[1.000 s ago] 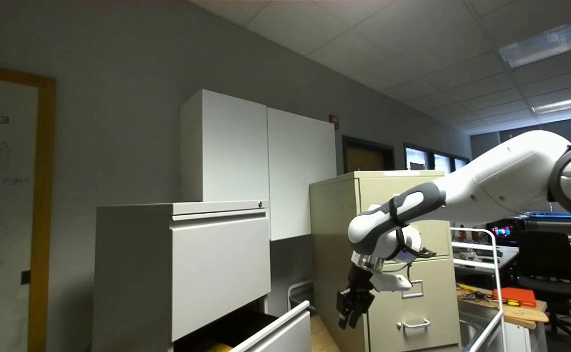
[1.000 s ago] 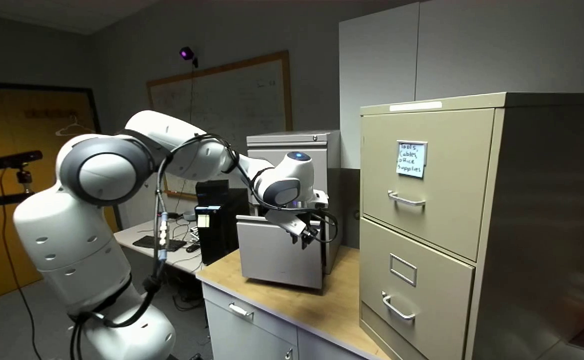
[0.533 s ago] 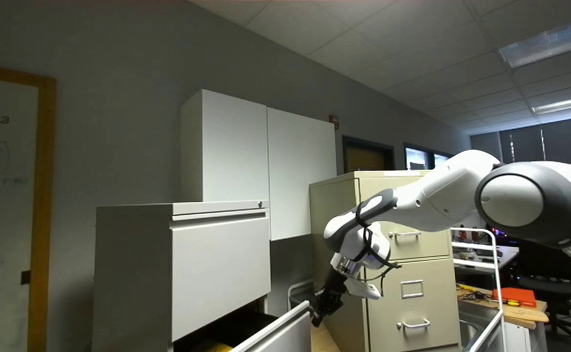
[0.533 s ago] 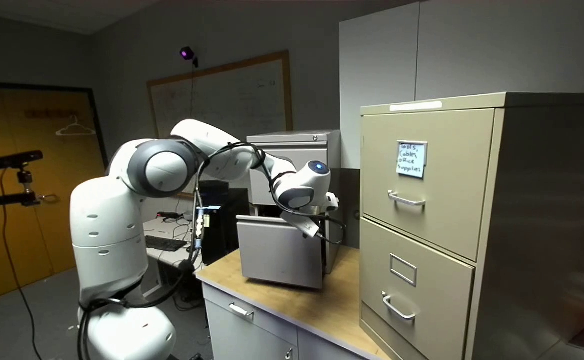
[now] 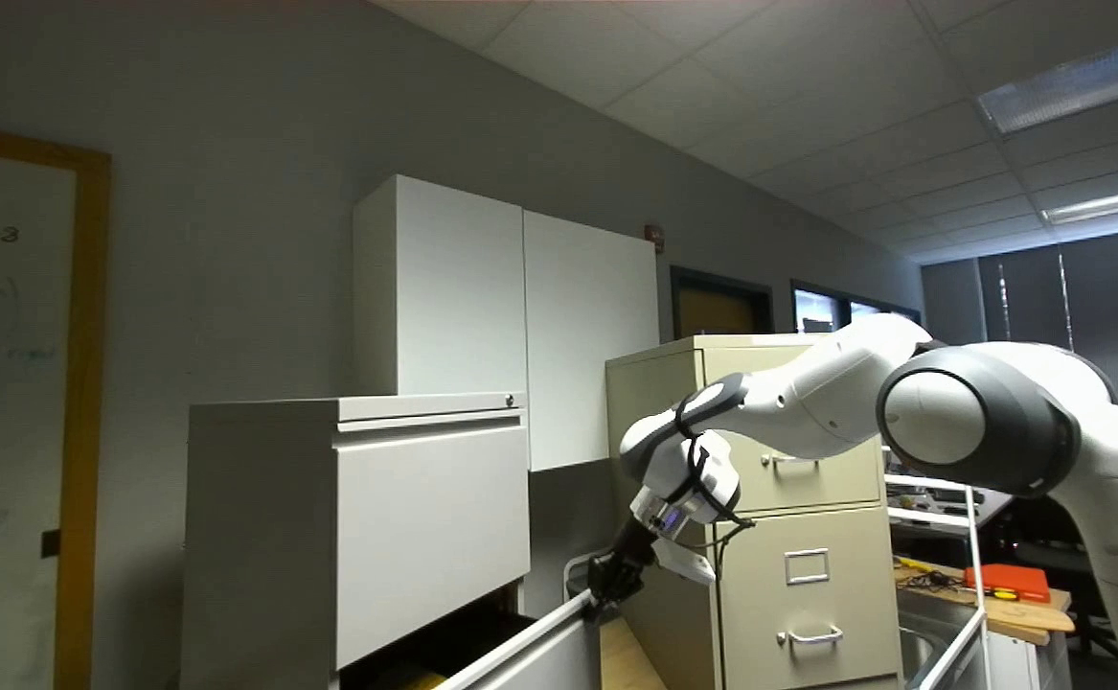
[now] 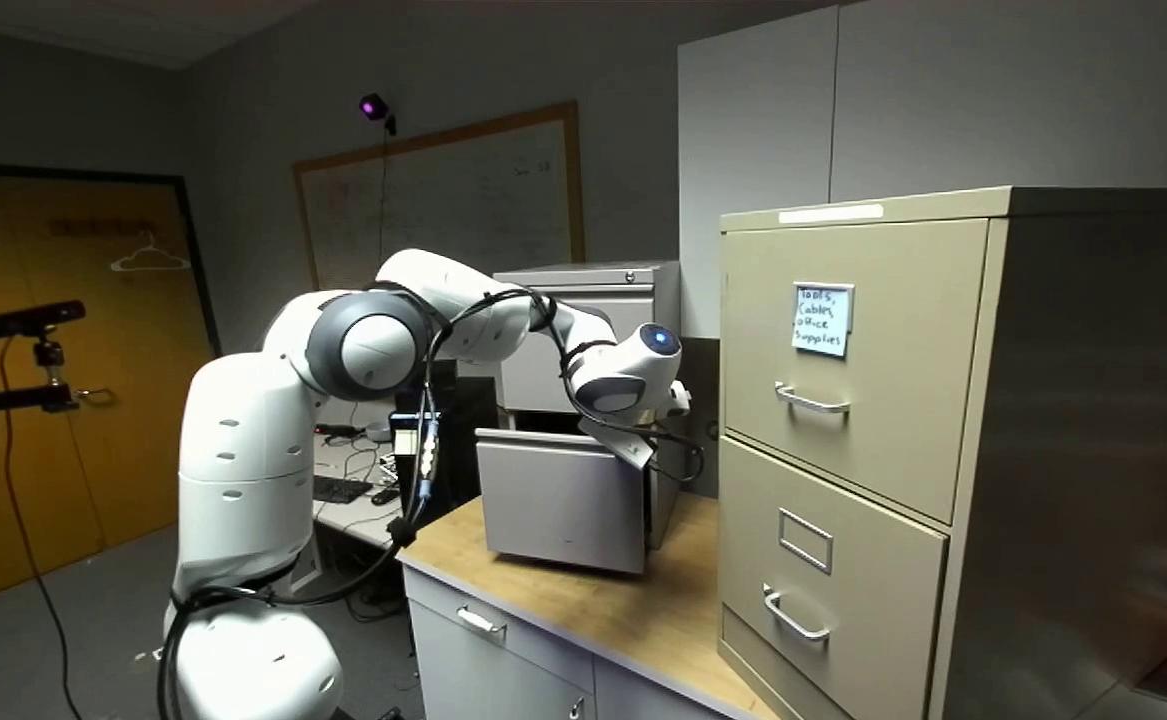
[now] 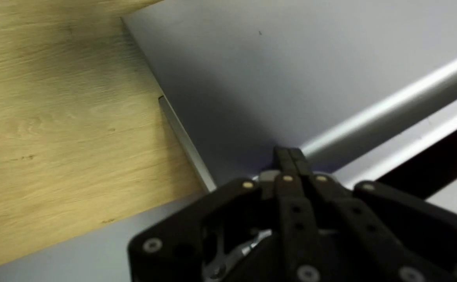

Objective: Close the bottom drawer of the cabinet to the left

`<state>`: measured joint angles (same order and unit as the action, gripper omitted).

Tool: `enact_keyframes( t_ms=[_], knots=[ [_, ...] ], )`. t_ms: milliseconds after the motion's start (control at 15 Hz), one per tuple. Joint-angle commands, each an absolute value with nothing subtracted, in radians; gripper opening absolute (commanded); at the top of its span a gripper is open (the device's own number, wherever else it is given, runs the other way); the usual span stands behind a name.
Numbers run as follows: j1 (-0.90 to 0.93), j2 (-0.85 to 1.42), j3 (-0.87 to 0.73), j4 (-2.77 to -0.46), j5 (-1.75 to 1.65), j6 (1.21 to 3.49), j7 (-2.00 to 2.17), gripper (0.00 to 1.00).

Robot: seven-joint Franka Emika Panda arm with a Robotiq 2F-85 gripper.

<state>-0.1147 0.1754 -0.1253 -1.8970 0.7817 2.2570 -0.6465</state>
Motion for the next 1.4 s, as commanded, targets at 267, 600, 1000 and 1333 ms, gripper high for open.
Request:
enact_keyframes(
  t_ms=[267,600,1000,1333],
  knots=[
    [-0.162,0.282,-0.068,-1.76,0.957,2.25,-0.749,0.0],
    [-0.168,0.359,-0.048,-1.674,0.992,2.233,-0.751,0.0],
    [-0.192,0.48,-0.028,-1.519,1.005,2.181,-0.722,0.0],
    [-0.203,0.576,-0.012,-1.377,0.984,2.116,-0.681,0.0]
  ],
)
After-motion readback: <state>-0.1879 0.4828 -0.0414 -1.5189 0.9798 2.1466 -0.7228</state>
